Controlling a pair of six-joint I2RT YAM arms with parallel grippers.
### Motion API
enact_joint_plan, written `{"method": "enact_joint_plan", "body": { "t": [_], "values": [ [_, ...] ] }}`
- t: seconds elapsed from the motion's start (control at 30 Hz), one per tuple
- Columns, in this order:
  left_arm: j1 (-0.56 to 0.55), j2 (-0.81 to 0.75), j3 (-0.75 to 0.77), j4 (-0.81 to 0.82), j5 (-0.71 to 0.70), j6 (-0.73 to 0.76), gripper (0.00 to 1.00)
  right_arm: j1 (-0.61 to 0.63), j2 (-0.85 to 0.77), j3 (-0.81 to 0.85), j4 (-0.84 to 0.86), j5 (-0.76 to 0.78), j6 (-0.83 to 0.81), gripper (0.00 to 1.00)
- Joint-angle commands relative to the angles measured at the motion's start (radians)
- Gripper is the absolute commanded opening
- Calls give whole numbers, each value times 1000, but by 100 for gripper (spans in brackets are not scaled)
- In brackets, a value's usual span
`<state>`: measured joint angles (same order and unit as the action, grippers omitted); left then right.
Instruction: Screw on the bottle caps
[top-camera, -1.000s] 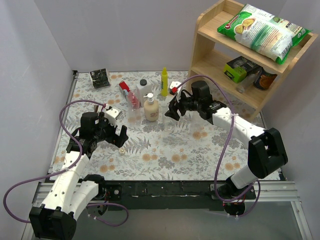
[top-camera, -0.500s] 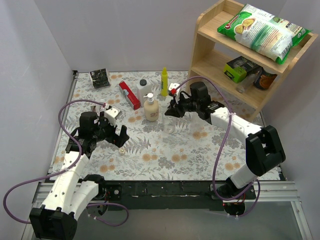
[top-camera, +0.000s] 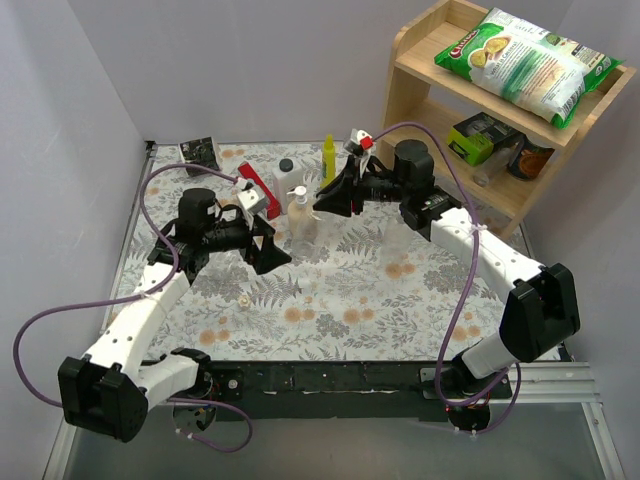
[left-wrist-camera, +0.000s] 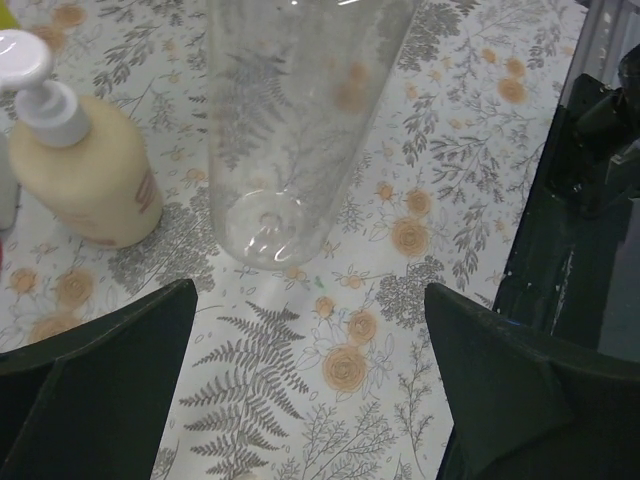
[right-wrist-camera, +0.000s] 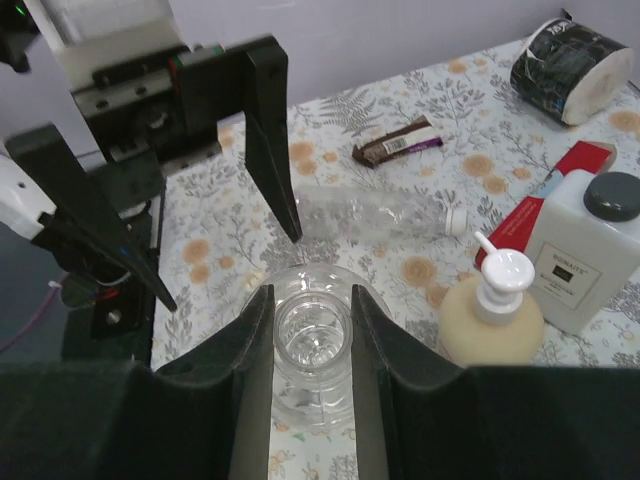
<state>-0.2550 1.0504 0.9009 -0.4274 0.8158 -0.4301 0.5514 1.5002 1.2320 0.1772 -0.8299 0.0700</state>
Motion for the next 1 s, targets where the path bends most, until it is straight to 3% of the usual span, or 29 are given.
{"method": "enact_joint_plan", "body": {
  "t": [0.0,0.23,0.6,0.83,0.87,0.97],
  "values": [
    [-56,37,55,55,56,-41,98,-2,6,47,257,-66,250,1],
    [-82,94,62,133,26,-67,98,7,45,95,337,-89,358,1],
    [-105,158,87,187,134,-119,96,39,83,113,404,-84,424,1],
    [-107,174,99,176,160,-99,71,47,91,115,404,-90,415,1],
    [-107,175,98,176,163,-99,63,48,92,113,401,-94,410,1],
    [-109,175,90,168,146,-85,50,48,89,113,383,-95,402,6]
  ]
}}
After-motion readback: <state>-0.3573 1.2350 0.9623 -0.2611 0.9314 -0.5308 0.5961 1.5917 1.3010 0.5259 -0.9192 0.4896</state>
